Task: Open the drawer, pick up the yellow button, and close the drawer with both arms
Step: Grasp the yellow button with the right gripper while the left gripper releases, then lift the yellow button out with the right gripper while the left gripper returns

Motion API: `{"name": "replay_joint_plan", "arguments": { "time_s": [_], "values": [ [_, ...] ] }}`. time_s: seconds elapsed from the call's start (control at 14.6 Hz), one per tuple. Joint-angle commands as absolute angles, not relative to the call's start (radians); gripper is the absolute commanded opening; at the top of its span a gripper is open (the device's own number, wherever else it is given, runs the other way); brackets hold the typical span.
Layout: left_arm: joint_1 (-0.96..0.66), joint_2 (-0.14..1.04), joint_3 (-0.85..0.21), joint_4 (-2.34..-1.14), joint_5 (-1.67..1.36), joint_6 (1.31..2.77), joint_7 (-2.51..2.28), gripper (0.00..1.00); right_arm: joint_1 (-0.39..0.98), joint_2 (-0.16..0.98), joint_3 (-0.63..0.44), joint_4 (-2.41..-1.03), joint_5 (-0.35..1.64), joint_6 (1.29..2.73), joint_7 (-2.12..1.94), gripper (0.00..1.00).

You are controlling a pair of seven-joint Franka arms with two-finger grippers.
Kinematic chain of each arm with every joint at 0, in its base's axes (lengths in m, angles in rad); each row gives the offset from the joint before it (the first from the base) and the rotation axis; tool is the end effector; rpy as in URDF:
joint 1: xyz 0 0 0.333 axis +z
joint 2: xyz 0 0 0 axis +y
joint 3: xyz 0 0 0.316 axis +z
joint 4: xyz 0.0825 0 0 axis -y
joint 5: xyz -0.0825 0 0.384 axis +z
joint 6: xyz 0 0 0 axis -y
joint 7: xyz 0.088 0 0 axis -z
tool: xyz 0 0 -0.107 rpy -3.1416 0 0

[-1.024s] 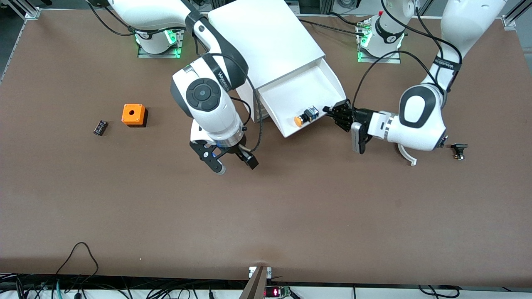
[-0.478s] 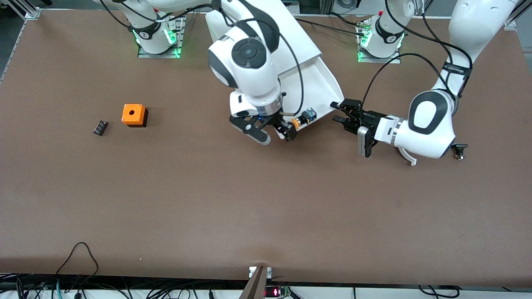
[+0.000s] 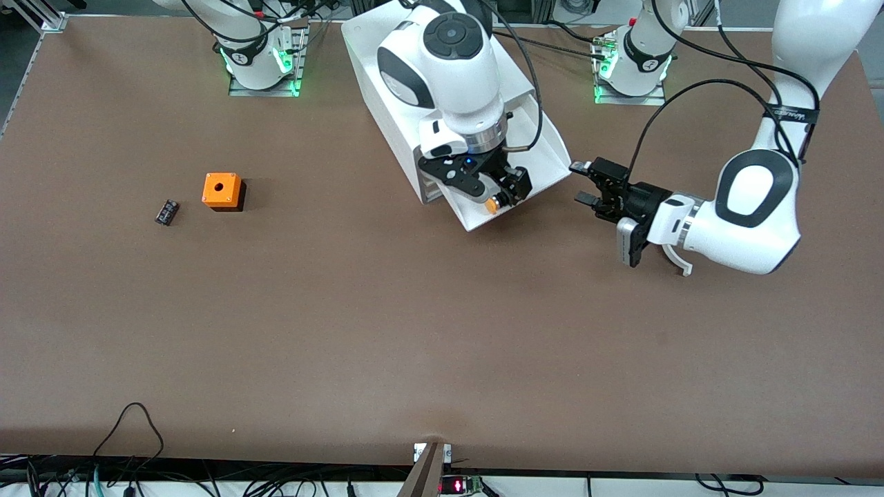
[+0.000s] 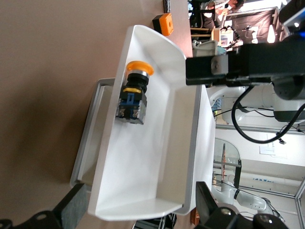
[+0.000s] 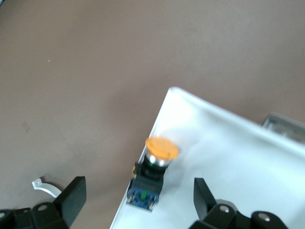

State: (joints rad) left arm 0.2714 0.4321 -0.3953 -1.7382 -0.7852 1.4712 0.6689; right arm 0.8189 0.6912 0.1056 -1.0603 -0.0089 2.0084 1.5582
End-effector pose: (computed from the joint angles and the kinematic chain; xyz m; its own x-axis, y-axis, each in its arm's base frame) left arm 0.5788 -0.1317 0.3567 0.8149 -0.5794 -0.0175 -0.2296 -0.3503 0.9081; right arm 0.4851 0.5975 0.4567 0.7908 -0.6095 -0.0552 -0.6011 -0.7567 -0.2571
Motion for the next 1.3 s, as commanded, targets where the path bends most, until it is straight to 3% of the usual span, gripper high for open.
{"name": "replay_joint_plan", "arguments": {
  "time_s": [0.0, 0.48, 0.55, 0.61, 0.82, 0.89, 1.23],
  "values": [
    [0.290, 0.436, -0.402, -1.639, -0.636, 1.422, 0.615, 1.00, 0.833, 0.727, 0.100, -1.022, -0.005, 2.032, 1.676, 1.00],
    [0.273, 0.434, -0.416, -1.474, -0.303, 1.391, 0.465, 1.00, 0.864, 0.801, 0.098, -1.028, -0.006, 2.097, 1.733, 1.00],
    [0.267, 0.433, -0.420, -1.453, -0.263, 1.390, 0.437, 1.00, 0.864, 0.801, 0.098, -1.028, -0.002, 2.091, 1.730, 0.96],
    [0.256, 0.428, -0.420, -1.433, -0.238, 1.387, 0.404, 1.00, 0.862, 0.798, 0.100, -1.025, -0.002, 2.073, 1.729, 0.80],
    [0.226, 0.417, -0.422, -1.366, -0.097, 1.373, 0.365, 1.00, 0.865, 0.788, 0.103, -1.023, -0.002, 2.060, 1.726, 0.08],
    [0.209, 0.417, -0.420, -1.335, -0.043, 1.376, 0.367, 1.00, 0.865, 0.787, 0.103, -1.023, -0.002, 2.053, 1.727, 0.00],
    [0.206, 0.429, -0.414, -1.247, 0.035, 1.428, 0.385, 1.00, 0.867, 0.744, 0.104, -1.020, -0.002, 1.988, 1.726, 0.00]
  ]
}}
